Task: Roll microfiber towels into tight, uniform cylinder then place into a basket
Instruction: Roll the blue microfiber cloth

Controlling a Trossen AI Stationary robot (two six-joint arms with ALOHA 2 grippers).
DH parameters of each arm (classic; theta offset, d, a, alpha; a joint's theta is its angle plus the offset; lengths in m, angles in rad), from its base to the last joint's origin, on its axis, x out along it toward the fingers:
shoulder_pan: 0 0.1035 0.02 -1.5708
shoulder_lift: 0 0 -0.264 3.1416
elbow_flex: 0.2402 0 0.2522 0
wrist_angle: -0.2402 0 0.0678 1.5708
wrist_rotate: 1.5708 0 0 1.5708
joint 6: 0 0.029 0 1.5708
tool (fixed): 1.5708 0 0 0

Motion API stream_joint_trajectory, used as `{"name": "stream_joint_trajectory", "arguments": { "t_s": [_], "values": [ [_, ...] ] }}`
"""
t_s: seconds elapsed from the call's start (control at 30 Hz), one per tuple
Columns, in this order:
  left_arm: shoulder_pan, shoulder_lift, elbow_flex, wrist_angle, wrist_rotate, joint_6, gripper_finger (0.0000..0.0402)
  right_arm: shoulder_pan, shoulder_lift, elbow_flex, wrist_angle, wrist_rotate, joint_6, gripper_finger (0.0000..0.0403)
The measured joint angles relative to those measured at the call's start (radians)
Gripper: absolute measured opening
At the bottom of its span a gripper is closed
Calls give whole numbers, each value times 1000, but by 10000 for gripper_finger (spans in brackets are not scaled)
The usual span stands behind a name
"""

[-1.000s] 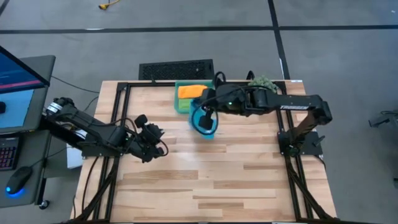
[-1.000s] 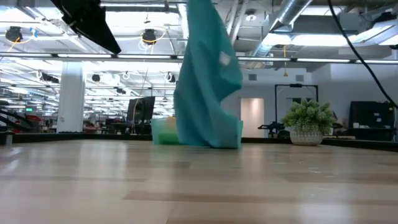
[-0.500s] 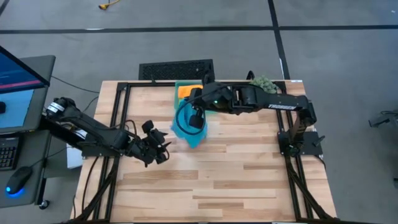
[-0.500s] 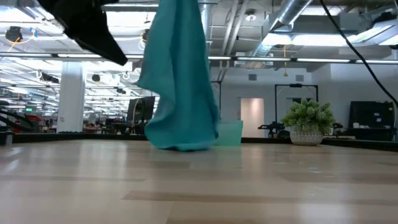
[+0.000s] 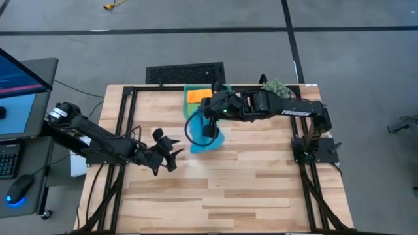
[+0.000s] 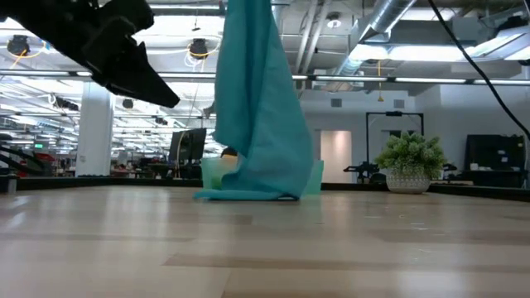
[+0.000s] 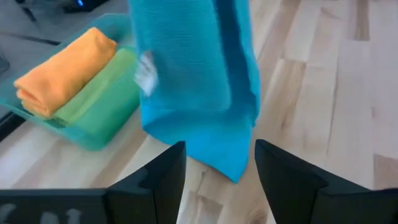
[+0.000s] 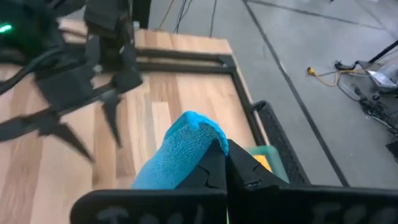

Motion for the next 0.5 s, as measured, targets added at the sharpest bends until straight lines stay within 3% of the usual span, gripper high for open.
{"name": "stream_joint_trajectory", "arguments": {
  "t_s": [0.13, 0.3, 0.5],
  "values": [
    [22, 0, -1, 14, 62, 35, 185, 31, 0, 0, -26, 0, 0, 6],
    [32, 0, -1, 78, 256, 170, 185, 75, 0, 0, -59, 0, 7, 4],
    [37, 0, -1, 84, 271, 204, 185, 121, 0, 0, -71, 0, 8, 6]
  ]
}}
